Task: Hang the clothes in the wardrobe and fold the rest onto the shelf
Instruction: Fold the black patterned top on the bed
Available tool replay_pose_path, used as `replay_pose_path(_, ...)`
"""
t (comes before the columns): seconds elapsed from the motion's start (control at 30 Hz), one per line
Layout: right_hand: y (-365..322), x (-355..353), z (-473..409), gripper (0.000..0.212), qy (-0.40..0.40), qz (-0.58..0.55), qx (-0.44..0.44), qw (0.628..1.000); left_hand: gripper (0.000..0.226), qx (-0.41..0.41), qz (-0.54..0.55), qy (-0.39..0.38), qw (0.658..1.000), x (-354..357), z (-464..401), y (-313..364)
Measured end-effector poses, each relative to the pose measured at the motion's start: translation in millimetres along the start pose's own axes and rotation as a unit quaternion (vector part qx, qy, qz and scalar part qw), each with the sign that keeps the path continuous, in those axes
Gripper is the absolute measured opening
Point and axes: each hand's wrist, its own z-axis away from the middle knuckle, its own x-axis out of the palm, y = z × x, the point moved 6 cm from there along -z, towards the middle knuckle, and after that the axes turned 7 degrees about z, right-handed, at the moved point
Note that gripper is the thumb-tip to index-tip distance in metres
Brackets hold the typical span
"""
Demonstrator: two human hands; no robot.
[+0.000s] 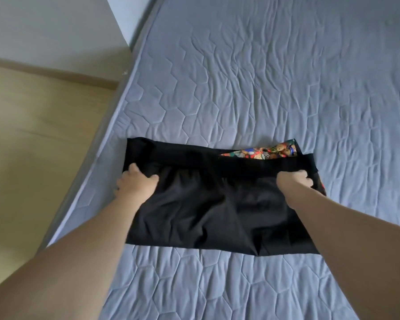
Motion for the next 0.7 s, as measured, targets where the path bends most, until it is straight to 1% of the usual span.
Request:
replay_pose_path(0.03, 1, -5, -10, 0.062, 0.039, 0.035, -0.008, 0.999, 0.084, -0.024, 0.042, -0.017, 0.999, 5, -10, -6)
replay_pose_path(0.07, 0, -9, -22, 0.063, 0.073, 0.054, -0.019, 0.996, 0.085, -0.031, 0.067, -0.021, 0.997, 9, -19, -7)
replay_pose_path(0.1, 0, -10, -40, 0.065, 0.098, 0.062, -0.027, 0.993, 0.086, -0.024, 0.076, -0.014, 0.997, 11, -28, -4)
replay_pose_path(0.13, 3, -12, -54, 0.066, 0.102, 0.056, -0.018, 0.993, 0.085, -0.010, 0.075, -0.005, 0.997, 14, -35, 2)
replay_pose_path(0.17, 9, -10, -72, 0.067, 0.093, 0.032, 0.004, 0.995, 0.083, 0.005, 0.074, 0.003, 0.997, 19, -42, 9)
replay_pose_path(0.2, 18, -7, -85, 0.069, 0.071, -0.015, 0.031, 0.997, 0.080, 0.019, 0.076, 0.012, 0.997, 23, -49, 17)
replay_pose_path(0.27, 27, -1, -95, 0.070, 0.027, -0.070, 0.046, 0.996, 0.070, 0.040, 0.089, 0.029, 0.995, 30, -57, 29)
replay_pose_path(0.3, 30, 0, -95, 0.067, 0.019, -0.066, 0.039, 0.997, 0.063, 0.049, 0.094, 0.041, 0.994, 31, -59, 33)
replay_pose_path(0.33, 31, -3, -93, 0.059, 0.021, -0.057, 0.026, 0.998, 0.055, 0.062, 0.090, 0.062, 0.992, 30, -59, 36)
replay_pose_path(0.37, 30, -9, -92, 0.052, 0.048, -0.020, 0.007, 0.999, 0.047, 0.078, 0.079, 0.093, 0.989, 25, -58, 38)
replay_pose_path(0.43, 23, -26, -81, 0.044, 0.135, 0.059, -0.043, 0.988, 0.037, 0.110, 0.056, 0.155, 0.980, 10, -51, 37)
replay_pose_path(0.47, 15, -32, -71, 0.041, 0.158, 0.059, -0.083, 0.982, 0.035, 0.120, 0.056, 0.176, 0.975, 3, -50, 35)
replay_pose_path(0.53, -7, -36, -55, 0.038, 0.187, 0.025, -0.156, 0.970, 0.034, 0.118, 0.078, 0.203, 0.969, -11, -49, 28)
replay_pose_path(0.6, -26, -36, -49, 0.037, 0.191, 0.001, -0.163, 0.968, 0.036, 0.106, 0.095, 0.208, 0.968, -18, -54, 26)
replay_pose_path(0.63, -35, -33, -55, 0.038, 0.178, 0.001, -0.151, 0.972, 0.037, 0.101, 0.099, 0.200, 0.969, -19, -58, 27)
replay_pose_path(0.7, -42, -28, -70, 0.043, 0.137, 0.024, -0.099, 0.985, 0.039, 0.102, 0.092, 0.183, 0.974, -17, -68, 35)
